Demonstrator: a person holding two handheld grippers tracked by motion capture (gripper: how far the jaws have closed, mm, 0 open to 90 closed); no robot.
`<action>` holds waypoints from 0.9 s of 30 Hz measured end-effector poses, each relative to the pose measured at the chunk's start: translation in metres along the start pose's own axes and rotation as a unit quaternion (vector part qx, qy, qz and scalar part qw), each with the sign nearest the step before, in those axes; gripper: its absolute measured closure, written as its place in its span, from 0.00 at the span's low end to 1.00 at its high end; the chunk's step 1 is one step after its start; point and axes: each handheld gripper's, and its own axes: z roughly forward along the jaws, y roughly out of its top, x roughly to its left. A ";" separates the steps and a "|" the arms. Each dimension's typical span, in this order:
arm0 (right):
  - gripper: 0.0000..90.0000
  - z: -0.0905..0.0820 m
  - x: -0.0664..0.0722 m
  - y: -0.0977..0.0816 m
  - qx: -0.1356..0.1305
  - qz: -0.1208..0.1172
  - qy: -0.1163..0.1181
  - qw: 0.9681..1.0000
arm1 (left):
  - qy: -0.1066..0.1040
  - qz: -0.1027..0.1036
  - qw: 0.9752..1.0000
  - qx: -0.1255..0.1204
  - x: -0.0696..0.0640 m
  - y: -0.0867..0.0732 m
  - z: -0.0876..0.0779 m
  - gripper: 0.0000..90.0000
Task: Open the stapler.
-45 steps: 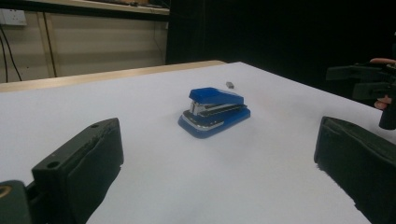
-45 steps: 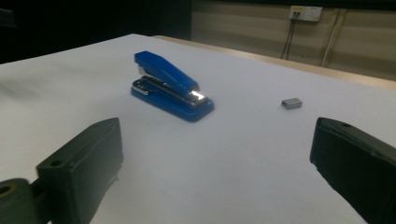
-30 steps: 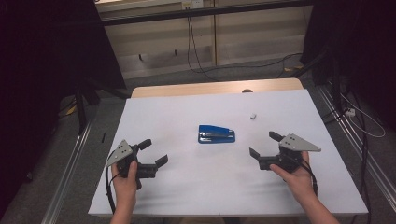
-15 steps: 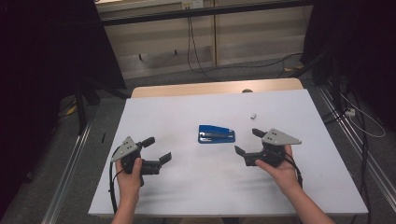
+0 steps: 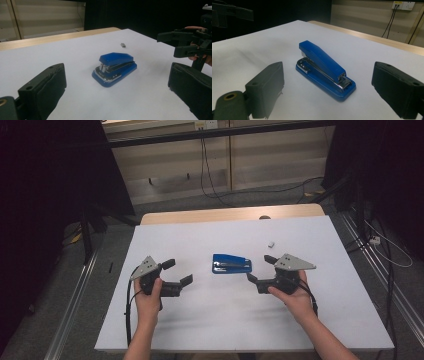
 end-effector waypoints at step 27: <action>0.23 0.038 0.007 0.022 0.016 -0.006 0.014 1.000 | 0.031 -0.034 0.999 -0.006 0.028 0.020 0.053 0.02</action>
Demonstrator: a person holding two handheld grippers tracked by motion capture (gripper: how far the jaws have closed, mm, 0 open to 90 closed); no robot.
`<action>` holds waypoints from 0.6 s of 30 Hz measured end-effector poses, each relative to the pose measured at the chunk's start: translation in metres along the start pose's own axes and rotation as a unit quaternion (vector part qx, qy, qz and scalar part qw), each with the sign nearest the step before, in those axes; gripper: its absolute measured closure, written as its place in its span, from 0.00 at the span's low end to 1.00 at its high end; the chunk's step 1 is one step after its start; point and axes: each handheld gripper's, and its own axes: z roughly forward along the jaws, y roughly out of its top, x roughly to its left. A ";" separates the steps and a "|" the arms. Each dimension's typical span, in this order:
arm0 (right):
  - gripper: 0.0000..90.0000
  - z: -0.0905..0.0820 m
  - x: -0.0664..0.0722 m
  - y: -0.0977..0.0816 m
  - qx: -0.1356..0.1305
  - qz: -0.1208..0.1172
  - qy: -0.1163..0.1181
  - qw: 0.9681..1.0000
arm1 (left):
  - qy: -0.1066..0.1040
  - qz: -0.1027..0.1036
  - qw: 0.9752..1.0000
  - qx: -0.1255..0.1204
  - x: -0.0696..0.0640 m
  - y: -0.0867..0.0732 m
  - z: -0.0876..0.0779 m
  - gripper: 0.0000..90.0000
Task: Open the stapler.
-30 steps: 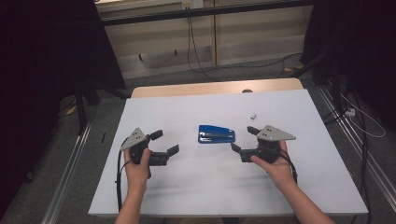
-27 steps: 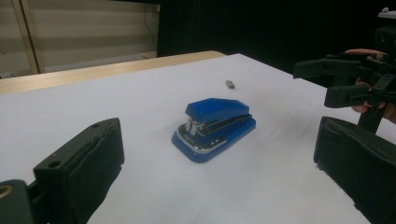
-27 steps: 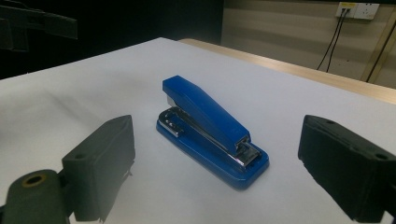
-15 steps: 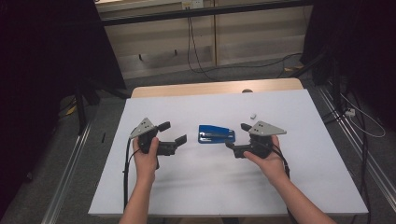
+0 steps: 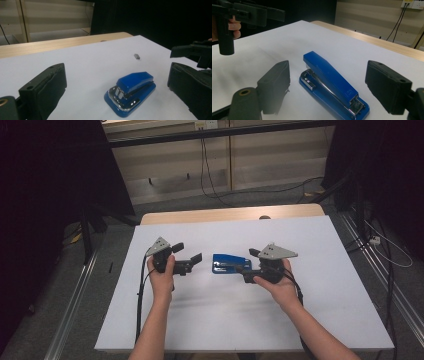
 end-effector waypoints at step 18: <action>0.90 0.037 0.012 0.001 0.059 -0.033 0.028 0.997 | -0.004 0.019 0.999 0.050 0.007 0.002 0.010 0.02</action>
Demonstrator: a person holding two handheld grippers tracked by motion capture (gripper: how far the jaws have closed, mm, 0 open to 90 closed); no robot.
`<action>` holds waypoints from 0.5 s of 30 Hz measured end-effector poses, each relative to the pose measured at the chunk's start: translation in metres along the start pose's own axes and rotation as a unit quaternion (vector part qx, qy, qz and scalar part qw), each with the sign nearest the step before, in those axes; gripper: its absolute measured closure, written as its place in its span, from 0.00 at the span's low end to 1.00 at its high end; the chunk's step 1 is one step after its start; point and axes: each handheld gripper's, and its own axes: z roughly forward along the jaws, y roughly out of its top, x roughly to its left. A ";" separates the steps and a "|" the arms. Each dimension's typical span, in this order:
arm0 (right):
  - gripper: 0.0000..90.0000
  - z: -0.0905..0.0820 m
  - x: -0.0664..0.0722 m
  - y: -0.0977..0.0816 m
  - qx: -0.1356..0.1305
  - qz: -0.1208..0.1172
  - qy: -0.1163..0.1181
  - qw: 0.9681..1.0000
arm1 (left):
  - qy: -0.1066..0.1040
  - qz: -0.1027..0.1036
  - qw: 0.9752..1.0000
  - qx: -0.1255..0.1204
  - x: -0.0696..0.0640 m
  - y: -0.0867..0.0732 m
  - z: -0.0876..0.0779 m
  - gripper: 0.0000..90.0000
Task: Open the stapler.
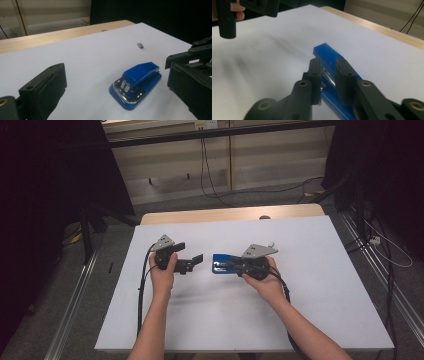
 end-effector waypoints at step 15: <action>1.00 0.037 0.001 -0.007 0.074 -0.045 -0.002 0.996 | -0.004 0.004 1.000 0.022 -0.001 -0.006 0.011 0.03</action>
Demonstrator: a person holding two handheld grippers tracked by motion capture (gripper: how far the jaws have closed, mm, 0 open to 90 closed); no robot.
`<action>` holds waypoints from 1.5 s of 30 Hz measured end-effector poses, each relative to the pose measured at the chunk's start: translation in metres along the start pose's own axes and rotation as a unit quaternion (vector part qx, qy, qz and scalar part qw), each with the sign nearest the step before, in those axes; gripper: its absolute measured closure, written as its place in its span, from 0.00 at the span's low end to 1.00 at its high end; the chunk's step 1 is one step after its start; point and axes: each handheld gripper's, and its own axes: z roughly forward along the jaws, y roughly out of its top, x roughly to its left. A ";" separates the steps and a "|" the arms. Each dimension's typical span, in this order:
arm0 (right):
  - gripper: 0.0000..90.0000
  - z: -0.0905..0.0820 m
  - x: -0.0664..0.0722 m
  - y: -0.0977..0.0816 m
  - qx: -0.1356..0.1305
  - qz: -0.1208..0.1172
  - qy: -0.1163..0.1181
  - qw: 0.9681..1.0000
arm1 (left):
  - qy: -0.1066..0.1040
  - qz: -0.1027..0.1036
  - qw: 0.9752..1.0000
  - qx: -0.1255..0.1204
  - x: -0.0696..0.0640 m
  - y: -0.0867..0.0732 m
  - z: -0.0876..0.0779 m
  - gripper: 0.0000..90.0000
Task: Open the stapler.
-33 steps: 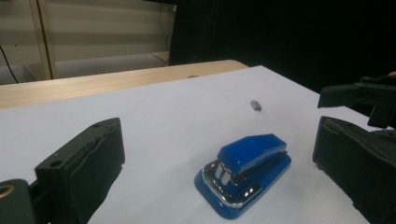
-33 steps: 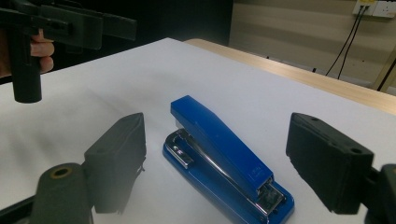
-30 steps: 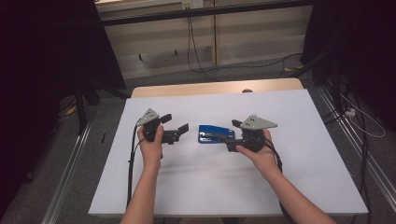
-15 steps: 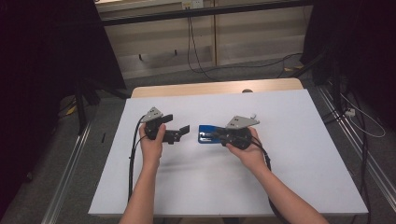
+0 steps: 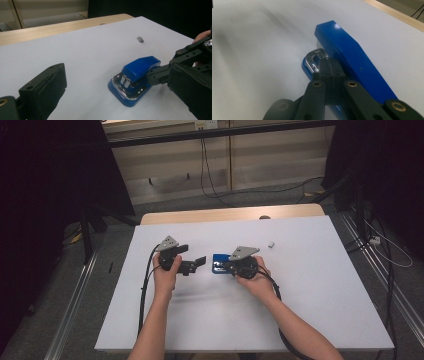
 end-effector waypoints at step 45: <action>1.00 0.008 0.006 -0.004 -0.006 0.024 -0.006 1.000 | -0.025 0.064 0.993 0.098 -0.013 -0.016 0.040 1.00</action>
